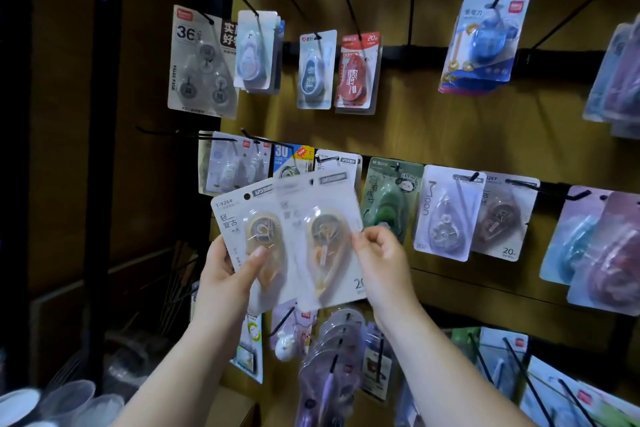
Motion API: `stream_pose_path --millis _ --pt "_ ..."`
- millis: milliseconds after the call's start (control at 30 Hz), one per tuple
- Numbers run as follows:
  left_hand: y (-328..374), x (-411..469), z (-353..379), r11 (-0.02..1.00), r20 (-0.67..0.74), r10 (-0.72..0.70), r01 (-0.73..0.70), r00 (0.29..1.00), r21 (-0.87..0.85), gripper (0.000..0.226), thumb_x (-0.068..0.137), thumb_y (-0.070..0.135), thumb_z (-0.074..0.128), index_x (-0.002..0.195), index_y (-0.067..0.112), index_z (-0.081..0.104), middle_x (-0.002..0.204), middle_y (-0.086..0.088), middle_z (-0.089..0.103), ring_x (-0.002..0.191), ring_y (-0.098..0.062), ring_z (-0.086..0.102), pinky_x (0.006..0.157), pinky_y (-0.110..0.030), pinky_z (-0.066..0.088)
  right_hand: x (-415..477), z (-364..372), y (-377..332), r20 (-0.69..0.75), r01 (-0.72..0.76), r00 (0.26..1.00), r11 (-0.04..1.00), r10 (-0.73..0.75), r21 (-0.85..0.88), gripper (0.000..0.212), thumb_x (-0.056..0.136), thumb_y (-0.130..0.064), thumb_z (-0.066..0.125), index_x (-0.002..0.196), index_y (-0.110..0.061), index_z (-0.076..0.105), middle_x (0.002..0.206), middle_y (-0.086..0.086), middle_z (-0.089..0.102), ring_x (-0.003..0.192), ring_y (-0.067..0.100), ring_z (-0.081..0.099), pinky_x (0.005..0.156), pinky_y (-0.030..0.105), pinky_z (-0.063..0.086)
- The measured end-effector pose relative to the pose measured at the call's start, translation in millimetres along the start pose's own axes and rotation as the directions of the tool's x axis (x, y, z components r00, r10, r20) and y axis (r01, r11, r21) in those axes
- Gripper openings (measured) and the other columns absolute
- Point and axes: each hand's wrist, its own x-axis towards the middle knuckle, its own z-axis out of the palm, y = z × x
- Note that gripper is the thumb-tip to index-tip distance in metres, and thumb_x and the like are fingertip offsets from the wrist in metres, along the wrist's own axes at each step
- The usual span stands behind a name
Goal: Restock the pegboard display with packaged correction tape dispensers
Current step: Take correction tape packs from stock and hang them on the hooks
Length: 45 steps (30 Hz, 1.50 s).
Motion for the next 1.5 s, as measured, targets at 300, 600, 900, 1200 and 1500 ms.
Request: stream_pose_path --millis 300,600,900,1200,1500 --pt "-0.3 3.4 -9.7 0.999 -0.048 0.022 -0.019 0.999 0.049 0.036 0.086 0.006 0.053 0.121 0.013 0.048 0.110 -0.006 0.061 0.101 -0.027 0.059 0.084 -0.039 0.047 26.8 6.1 -24.6 -0.118 0.035 0.992 0.995 -0.046 -0.090 0.021 0.093 -0.018 0.046 0.073 -0.017 0.042 0.063 -0.002 0.043 0.054 0.009 0.035 0.046 0.017 0.030" --pt "-1.5 6.4 -16.9 0.999 -0.035 0.028 -0.027 0.999 0.038 0.035 0.086 0.005 0.053 0.119 0.016 0.047 0.101 0.002 0.060 0.088 -0.013 0.059 0.069 -0.027 0.046 33.6 14.7 -16.3 -0.088 0.042 0.994 0.980 -0.060 -0.192 0.029 0.093 -0.018 0.045 0.065 -0.021 0.037 0.060 -0.003 0.039 0.052 0.010 0.033 0.037 0.009 0.030" --pt "-9.7 11.8 -15.9 0.998 -0.042 0.011 -0.009 0.999 0.054 0.031 0.086 0.005 0.054 0.115 0.017 0.049 0.105 -0.004 0.061 0.099 -0.028 0.058 0.089 -0.049 0.044 33.1 12.0 -10.5 -0.113 0.034 0.992 0.986 -0.053 -0.165 0.030 0.093 -0.017 0.046 0.065 -0.020 0.037 0.060 -0.003 0.040 0.052 0.009 0.033 0.041 0.011 0.029" --pt "-12.5 14.3 -18.2 0.998 -0.048 0.006 -0.003 0.999 0.056 0.028 0.086 0.007 0.054 0.109 0.022 0.048 0.100 0.002 0.061 0.097 -0.023 0.058 0.085 -0.041 0.046 38.8 12.8 -14.2 -0.102 -0.034 0.995 0.995 0.024 -0.099 0.028 0.092 -0.017 0.046 0.066 -0.021 0.040 0.061 -0.001 0.043 0.053 0.011 0.038 0.043 0.016 0.033" --pt "-15.6 13.1 -22.9 0.998 -0.013 -0.017 0.018 1.000 0.054 0.031 0.086 0.005 0.053 0.113 0.019 0.049 0.099 0.004 0.063 0.090 -0.016 0.061 0.073 -0.033 0.049 54.2 10.3 -0.2 -0.152 0.037 0.984 0.932 -0.098 -0.361 0.014 0.094 -0.017 0.042 0.082 -0.013 0.042 0.060 -0.004 0.040 0.052 0.008 0.035 0.043 0.013 0.029"
